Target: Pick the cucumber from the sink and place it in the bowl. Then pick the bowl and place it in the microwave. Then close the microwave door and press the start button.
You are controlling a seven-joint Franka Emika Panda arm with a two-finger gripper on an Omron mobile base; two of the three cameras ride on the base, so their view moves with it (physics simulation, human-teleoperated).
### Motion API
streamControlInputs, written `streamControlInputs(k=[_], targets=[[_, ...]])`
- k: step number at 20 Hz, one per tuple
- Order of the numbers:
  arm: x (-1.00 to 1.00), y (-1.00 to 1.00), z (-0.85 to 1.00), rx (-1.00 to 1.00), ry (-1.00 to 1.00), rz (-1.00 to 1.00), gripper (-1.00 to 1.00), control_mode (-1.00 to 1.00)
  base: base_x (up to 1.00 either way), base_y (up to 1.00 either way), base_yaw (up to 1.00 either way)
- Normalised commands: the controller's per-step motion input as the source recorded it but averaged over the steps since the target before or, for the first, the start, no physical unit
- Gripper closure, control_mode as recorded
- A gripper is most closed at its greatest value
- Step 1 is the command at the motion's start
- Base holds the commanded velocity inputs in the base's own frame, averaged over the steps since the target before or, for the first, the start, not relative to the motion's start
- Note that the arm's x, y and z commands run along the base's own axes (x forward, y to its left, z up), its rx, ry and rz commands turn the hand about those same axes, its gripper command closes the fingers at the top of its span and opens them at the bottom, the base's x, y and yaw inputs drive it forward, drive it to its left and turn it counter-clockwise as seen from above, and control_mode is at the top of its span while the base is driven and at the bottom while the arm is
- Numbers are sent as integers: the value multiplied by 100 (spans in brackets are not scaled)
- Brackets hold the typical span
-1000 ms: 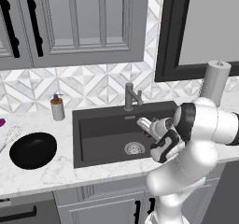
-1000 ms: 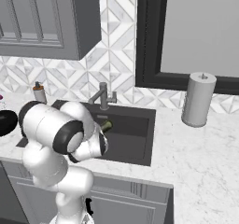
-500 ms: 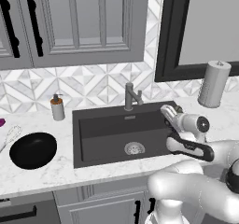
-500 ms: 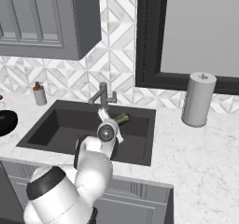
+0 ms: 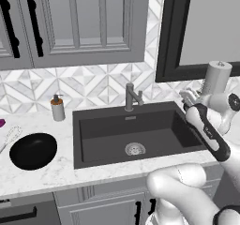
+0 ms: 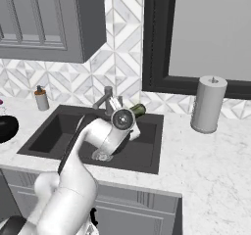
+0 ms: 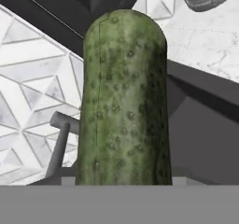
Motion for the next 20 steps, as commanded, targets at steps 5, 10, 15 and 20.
streamControlInputs(k=[5, 10, 15, 20], targets=[[-55, 76, 19, -16, 23, 4, 100, -100, 0, 0, 0], [-76, 100, 0, -4, -10, 13, 100, -100, 0, 0, 0], [-32, 100, 11, -9, 9, 29, 100, -100, 0, 0, 0], [-6, 100, 17, -12, 28, 44, 100, -100, 0, 0, 0]])
